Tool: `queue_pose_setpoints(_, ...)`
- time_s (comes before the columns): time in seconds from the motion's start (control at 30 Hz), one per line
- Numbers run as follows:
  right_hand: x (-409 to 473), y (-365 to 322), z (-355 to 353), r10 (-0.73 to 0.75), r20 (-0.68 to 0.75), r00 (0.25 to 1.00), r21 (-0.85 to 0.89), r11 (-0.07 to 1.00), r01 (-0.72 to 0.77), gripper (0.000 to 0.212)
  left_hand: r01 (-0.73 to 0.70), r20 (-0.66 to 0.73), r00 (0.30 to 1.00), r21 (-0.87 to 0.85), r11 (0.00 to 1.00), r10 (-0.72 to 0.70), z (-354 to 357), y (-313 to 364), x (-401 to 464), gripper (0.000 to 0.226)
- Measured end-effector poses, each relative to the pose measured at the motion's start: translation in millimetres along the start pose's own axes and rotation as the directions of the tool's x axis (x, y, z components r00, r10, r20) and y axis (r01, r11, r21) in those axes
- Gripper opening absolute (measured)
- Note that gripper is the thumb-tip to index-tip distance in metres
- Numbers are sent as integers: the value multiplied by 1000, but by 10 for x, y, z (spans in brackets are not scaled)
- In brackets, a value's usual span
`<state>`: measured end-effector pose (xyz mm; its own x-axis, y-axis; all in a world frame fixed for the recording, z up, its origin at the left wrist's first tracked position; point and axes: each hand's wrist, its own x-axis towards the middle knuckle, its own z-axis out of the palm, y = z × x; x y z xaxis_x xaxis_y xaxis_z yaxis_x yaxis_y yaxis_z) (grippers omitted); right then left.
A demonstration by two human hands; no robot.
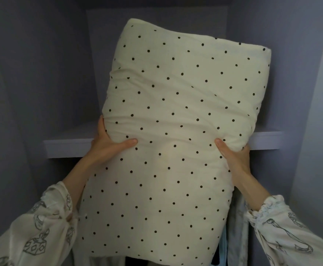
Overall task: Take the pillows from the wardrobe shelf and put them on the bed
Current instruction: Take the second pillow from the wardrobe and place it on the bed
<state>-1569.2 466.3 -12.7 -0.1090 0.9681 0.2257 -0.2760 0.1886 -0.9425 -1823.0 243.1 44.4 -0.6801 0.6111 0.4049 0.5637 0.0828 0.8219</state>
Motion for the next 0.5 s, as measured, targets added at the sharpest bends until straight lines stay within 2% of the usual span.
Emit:
queue_pose_setpoints(0.23, -183, -4, -138, -62, 12, 998, 30, 998, 61, 88, -57, -82, 995, -69, 996, 51, 121, -117, -286, 135)
queue_pose_setpoints(0.5, -612, 129, -596, -52, 76, 996, -24, 998, 54, 76, 46, -120, 991, -129, 991, -62, 380, -266, -1120, 132)
